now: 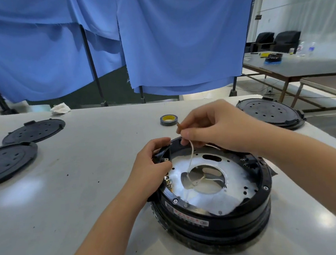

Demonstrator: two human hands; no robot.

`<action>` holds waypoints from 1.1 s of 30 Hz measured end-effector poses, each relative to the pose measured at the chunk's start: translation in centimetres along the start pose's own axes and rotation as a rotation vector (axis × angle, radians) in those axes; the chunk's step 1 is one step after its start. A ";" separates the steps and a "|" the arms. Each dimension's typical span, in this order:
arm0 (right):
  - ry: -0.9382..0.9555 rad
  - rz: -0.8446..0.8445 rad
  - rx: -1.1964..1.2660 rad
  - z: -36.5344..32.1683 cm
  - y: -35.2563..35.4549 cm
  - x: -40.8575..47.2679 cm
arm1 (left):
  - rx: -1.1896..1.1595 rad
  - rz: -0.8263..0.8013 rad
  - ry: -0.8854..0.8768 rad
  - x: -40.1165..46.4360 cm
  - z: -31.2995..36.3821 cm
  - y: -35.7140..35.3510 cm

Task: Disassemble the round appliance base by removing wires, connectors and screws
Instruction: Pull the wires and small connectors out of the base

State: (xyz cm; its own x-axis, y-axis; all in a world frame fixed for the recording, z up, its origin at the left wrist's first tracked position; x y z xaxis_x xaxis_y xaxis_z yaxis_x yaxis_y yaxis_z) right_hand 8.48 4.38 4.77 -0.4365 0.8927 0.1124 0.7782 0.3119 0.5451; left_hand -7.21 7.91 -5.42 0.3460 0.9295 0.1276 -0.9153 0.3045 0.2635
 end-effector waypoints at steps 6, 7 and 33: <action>-0.012 0.076 0.174 -1.6 2.4 0.2 | 0.009 -0.008 0.023 -0.2 0.2 0.0; -0.018 0.089 0.172 -1.8 2.8 0.2 | 0.012 -0.009 0.026 -0.2 0.3 0.0; -0.518 0.237 -0.603 14.3 12.5 7.3 | 0.065 0.008 0.051 -0.5 0.8 -0.1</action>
State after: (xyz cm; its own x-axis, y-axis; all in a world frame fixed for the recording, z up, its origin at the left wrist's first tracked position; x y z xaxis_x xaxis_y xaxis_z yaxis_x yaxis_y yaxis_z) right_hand 21.47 19.44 0.50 0.0867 0.9956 -0.0359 0.3834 -0.0001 0.9236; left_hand -7.12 7.24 -4.79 0.3267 0.9416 0.0818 -0.9020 0.2848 0.3246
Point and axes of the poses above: each hand's wrist, its own x-axis towards the middle knuckle, its own y-axis out of the back of the hand, z = x × y, the point moved 4 cm from there along x, towards the middle knuckle, and after that the axes turned 11 degrees about -z, right-handed, at the moved point
